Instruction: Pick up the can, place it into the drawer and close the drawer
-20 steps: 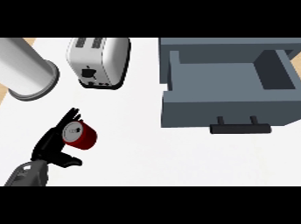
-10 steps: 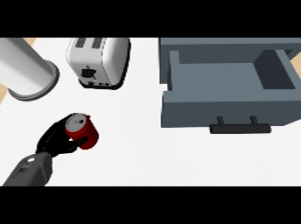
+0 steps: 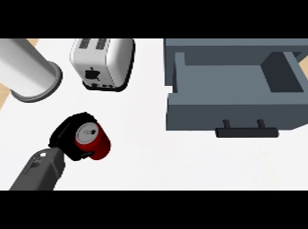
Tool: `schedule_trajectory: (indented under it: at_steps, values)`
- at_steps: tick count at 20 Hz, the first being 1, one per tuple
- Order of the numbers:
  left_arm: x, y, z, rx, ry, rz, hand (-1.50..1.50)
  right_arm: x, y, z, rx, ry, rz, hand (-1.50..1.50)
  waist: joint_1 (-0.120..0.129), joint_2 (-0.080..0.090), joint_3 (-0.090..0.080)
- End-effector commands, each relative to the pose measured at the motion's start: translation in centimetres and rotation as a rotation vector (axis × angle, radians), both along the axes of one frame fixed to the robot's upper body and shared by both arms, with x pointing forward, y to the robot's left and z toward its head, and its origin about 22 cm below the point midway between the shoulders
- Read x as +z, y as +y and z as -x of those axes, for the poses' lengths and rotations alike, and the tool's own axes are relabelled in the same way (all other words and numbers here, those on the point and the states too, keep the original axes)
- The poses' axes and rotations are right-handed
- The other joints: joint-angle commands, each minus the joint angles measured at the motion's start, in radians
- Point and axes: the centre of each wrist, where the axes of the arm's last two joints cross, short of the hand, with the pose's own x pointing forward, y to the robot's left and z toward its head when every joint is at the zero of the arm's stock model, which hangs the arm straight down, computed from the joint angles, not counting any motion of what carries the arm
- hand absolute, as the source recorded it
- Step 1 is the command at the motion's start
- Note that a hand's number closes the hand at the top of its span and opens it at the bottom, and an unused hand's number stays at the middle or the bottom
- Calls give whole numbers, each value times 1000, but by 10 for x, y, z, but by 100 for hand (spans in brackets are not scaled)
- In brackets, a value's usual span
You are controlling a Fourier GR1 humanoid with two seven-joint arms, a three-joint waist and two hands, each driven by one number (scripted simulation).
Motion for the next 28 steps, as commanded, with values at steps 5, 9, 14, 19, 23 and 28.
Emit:
schedule_trajectory:
  at_steps: [5,9,14,19,23,28]
  values:
    - [23,-61,-22,190,-72,80,150,-2,-2,2,-17,0,-21,-150,10,-5,2]
    - [24,-54,-14,458,-115,57,150,8,1,-7,-33,-5,9,-150,29,-4,1]
    - [73,-91,-31,455,-210,41,150,4,2,9,-22,10,-11,-150,5,-7,1]
    - [126,-106,-36,434,-229,-2,150,10,13,5,-24,-3,-8,-150,4,-2,0]
    - [170,-115,-33,430,-257,-13,150,4,12,7,-12,1,-6,-150,2,-2,1]
    - [194,-133,-39,417,-272,-17,150,24,5,-4,-32,-11,-32,-150,1,1,0]
